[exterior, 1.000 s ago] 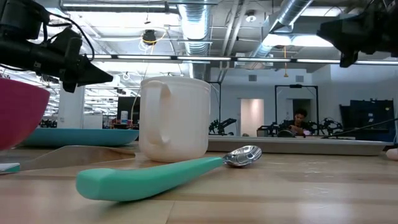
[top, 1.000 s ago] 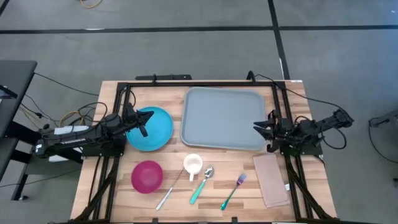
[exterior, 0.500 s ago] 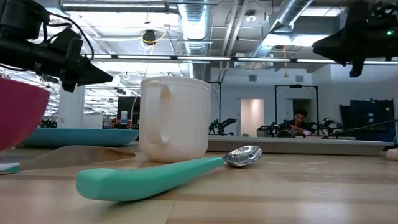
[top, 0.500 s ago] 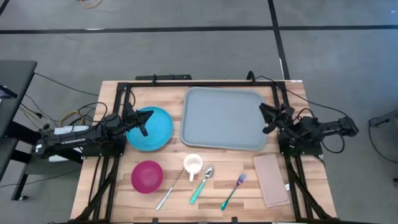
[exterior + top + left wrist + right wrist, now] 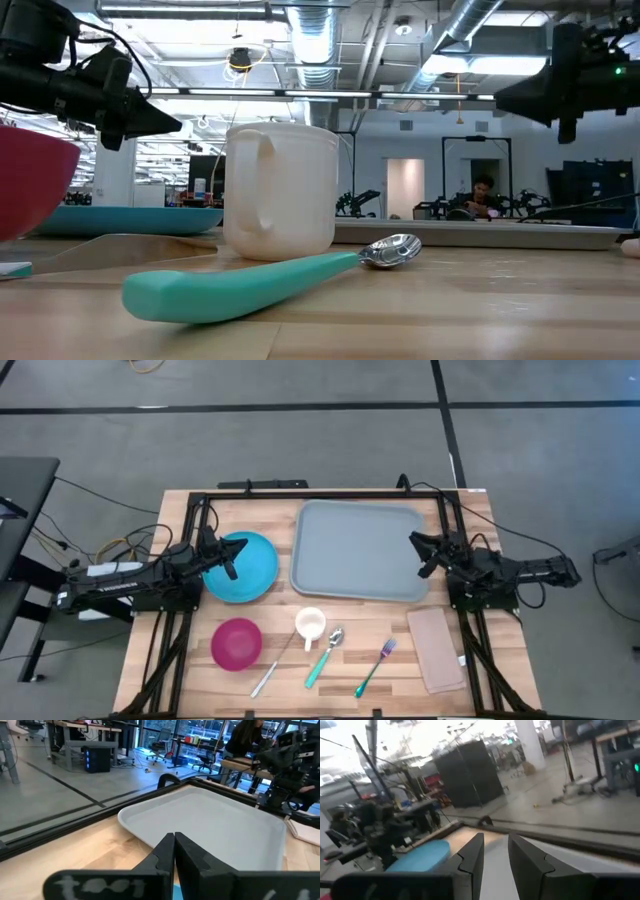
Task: Set up tray
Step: Put the white mug to the top right on the gray serving tray
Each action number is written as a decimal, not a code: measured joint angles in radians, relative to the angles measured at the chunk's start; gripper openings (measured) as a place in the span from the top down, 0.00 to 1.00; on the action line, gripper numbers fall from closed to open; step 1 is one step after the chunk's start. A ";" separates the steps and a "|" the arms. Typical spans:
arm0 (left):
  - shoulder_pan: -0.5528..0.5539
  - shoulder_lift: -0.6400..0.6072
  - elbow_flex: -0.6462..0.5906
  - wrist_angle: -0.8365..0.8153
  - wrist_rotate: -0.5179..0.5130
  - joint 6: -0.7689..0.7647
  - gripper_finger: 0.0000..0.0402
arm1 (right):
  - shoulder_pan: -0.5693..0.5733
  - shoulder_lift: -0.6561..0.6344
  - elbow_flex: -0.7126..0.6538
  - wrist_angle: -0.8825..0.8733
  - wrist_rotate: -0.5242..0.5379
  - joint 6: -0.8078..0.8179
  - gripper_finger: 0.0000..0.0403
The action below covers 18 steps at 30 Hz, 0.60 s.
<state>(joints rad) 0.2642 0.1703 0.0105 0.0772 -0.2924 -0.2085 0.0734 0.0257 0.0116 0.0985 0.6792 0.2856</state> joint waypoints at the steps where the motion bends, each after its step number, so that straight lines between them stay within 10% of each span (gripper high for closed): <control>1: 0.000 0.000 0.000 0.000 0.000 -0.007 1.00 | -0.005 0.000 0.000 -0.006 -0.001 0.007 0.80; 11: 0.000 0.000 0.000 0.004 -0.021 -0.023 1.00 | -0.017 0.014 0.001 0.157 -0.369 0.033 0.79; 18: 0.000 0.000 0.000 0.036 -0.061 -0.022 1.00 | -0.017 0.184 0.068 0.207 -0.432 -0.003 0.67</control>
<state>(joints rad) 0.2643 0.1699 0.0105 0.1128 -0.3538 -0.2310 0.0563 0.2099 0.0796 0.3055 0.2474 0.2821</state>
